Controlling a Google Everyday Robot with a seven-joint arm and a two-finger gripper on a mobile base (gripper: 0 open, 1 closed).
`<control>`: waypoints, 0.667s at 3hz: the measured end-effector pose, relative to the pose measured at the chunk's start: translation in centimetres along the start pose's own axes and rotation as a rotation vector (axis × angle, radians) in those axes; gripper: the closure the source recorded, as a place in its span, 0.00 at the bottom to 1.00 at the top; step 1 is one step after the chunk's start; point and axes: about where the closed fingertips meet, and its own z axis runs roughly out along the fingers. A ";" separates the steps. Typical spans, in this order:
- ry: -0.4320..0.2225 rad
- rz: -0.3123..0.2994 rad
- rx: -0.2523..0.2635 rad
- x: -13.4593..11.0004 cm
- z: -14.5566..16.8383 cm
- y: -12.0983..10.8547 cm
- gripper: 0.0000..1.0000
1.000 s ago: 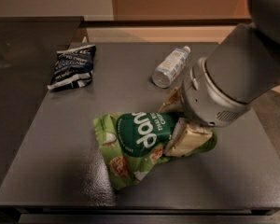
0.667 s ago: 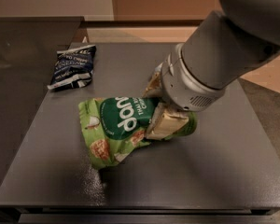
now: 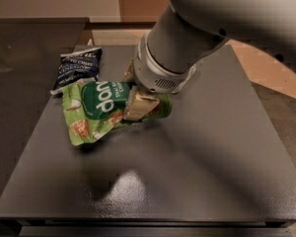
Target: Move green rice chip bag near blue chip bag
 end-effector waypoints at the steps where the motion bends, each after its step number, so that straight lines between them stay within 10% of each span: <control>1: -0.004 -0.023 -0.002 -0.5 3.4 -2.9 1.00; 2: -0.012 -0.056 -0.018 -1.4 6.3 -5.0 0.82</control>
Offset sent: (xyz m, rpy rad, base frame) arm 0.0942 0.0729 -0.0512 -0.0138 -0.0001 0.1048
